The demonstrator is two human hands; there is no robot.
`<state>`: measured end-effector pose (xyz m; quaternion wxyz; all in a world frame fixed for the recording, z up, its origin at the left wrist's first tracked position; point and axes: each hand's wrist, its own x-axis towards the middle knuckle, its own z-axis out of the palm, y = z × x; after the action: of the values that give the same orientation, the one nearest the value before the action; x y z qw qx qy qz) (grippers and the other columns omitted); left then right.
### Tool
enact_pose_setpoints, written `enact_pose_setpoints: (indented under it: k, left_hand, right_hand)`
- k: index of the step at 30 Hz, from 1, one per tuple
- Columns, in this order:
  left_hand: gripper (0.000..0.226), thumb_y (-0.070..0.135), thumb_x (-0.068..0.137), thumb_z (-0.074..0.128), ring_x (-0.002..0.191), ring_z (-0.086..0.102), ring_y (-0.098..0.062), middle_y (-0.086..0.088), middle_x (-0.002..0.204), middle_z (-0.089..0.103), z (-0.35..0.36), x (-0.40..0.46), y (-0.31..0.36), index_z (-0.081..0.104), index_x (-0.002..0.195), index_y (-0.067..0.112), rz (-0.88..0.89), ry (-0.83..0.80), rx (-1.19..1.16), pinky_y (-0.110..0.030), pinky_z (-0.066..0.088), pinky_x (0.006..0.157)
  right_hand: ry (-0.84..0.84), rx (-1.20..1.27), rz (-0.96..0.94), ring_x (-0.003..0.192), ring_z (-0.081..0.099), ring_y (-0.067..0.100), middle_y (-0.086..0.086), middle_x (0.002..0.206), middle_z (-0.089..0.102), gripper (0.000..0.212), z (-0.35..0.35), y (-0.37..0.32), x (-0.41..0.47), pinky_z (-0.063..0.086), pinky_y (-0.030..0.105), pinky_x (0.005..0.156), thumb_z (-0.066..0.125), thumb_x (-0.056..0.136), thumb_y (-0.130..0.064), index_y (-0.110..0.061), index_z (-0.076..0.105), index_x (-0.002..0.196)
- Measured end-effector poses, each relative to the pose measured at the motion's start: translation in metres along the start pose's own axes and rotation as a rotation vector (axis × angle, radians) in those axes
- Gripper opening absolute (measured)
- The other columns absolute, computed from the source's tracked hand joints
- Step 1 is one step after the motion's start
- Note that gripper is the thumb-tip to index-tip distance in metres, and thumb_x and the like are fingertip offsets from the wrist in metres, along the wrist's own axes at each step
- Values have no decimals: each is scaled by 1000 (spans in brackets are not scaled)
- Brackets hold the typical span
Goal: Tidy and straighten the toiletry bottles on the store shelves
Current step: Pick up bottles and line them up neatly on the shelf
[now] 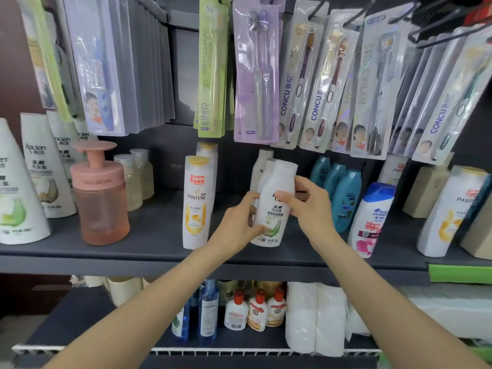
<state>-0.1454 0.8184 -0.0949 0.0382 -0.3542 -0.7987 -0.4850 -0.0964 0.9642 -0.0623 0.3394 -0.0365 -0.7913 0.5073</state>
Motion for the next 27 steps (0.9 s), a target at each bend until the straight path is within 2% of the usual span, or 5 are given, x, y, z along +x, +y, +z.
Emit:
enact_pose_setpoints:
  k: [7, 10, 16, 20, 27]
  left_hand:
    - [53, 9, 83, 66, 79, 62, -5, 1, 103, 58, 9, 7, -4, 40, 126, 23, -28, -12, -1, -21, 53, 73]
    - [52, 14, 83, 68, 79, 61, -2, 4, 102, 57, 9, 9, -4, 40, 126, 24, -28, -21, -3, -12, 50, 65]
    - [76, 14, 78, 73, 91, 59, -5, 5, 104, 56, -2, 20, 7, 28, 138, 22, -5, 26, -51, -22, 50, 80]
    - [70, 17, 80, 71, 95, 59, -6, 4, 111, 57, -11, 30, 22, 32, 137, 27, 81, 101, -45, -23, 52, 81]
    - [44, 18, 82, 69, 101, 58, -4, 7, 115, 60, -12, 47, 35, 54, 122, 31, 183, 145, 14, -19, 49, 87]
  right_hand:
    - [10, -86, -14, 83, 57, -2, -9, 99, 64, 34, 1, 16, -1, 43, 11, 66, 74, 78, -18, -18, 62, 110]
    - [-18, -47, -21, 81, 57, -6, -19, 91, 61, 30, -2, 19, -2, 44, 7, 62, 74, 78, -18, -23, 59, 103]
    - [-46, 78, 25, 97, 62, 8, -9, 99, 66, 11, -15, 24, 14, 52, 35, 89, 58, 91, -31, -28, 62, 101]
    - [18, 102, 68, 97, 62, 9, -5, 100, 66, 13, -21, 27, 40, 49, 36, 94, 50, 96, -24, -25, 62, 101]
    - [-166, -1, 121, 107, 57, 17, 5, 118, 62, 36, -6, 33, 81, 47, 36, 95, 56, 92, -21, -18, 53, 128]
